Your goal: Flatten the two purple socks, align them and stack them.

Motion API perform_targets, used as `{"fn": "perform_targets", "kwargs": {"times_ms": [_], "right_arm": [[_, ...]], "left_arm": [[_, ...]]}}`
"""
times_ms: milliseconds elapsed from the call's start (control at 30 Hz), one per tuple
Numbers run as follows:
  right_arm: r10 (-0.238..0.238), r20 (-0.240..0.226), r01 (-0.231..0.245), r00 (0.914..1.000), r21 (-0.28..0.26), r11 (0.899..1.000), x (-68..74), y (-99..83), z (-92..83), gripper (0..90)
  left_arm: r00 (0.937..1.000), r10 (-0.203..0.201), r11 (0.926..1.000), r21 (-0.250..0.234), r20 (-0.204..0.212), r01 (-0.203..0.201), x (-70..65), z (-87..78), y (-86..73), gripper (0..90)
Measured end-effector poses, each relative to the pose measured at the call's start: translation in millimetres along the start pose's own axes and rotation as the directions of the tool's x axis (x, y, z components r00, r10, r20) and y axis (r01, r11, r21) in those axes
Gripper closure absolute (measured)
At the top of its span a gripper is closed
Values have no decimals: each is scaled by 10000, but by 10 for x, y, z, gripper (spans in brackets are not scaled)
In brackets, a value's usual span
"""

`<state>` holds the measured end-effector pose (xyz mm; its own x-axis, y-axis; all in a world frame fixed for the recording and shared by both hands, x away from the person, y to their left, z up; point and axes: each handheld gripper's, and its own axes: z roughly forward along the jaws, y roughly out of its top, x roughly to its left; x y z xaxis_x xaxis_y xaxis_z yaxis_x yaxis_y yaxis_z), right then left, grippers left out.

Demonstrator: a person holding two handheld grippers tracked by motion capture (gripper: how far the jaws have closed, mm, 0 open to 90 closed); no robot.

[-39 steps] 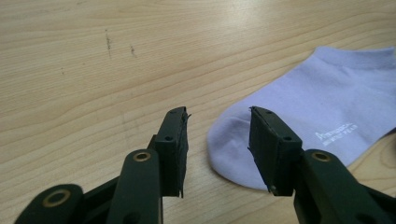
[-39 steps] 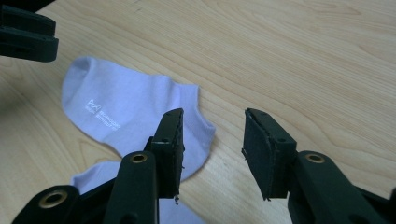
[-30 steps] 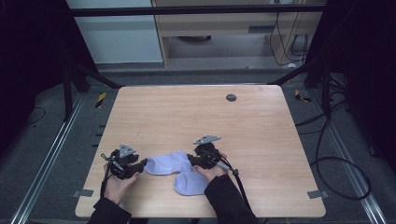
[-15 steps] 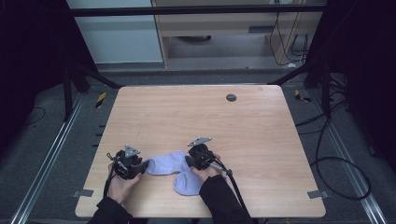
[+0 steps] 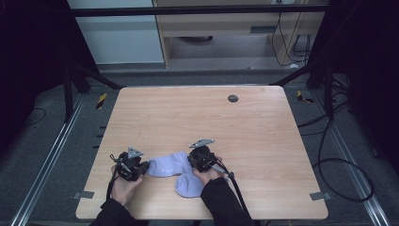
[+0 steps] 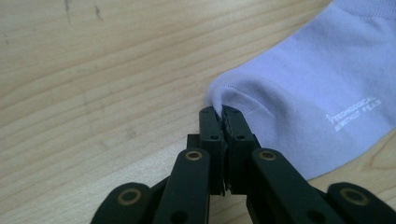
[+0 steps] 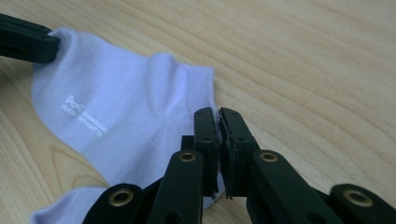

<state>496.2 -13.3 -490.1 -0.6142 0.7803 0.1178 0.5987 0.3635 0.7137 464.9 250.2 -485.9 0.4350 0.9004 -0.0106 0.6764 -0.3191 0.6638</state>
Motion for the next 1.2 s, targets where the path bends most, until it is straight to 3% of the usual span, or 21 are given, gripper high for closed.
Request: {"fn": "perform_targets", "kwargs": {"times_ms": [233, 367, 533, 867, 1200], "right_arm": [[76, -216, -96, 9997, -946, 9955, 20, 92, -172, 862], [63, -278, -99, 9996, -1278, 9917, 7, 139, -281, 862], [-106, -171, 84, 9998, -1232, 9923, -2, 122, -463, 863], [-38, -243, 15, 9997, -935, 9956, -193, -77, -932, 864], [-19, -169, 9, 9999, -576, 9983, -298, -361, -1178, 863]], "left_arm": [[9992, -342, 9924, -1175, 217, 365, 22, -245, 109, 879], [9987, -314, 9889, -1440, 395, 368, -22, -343, 152, 879], [9980, -163, 9862, -1636, 607, 261, -126, -444, 194, 880], [9910, 432, 9892, -1443, 1268, -247, -496, -488, 222, 879], [9774, 1137, 9903, -991, 1781, -971, -876, -405, 194, 879]]}}
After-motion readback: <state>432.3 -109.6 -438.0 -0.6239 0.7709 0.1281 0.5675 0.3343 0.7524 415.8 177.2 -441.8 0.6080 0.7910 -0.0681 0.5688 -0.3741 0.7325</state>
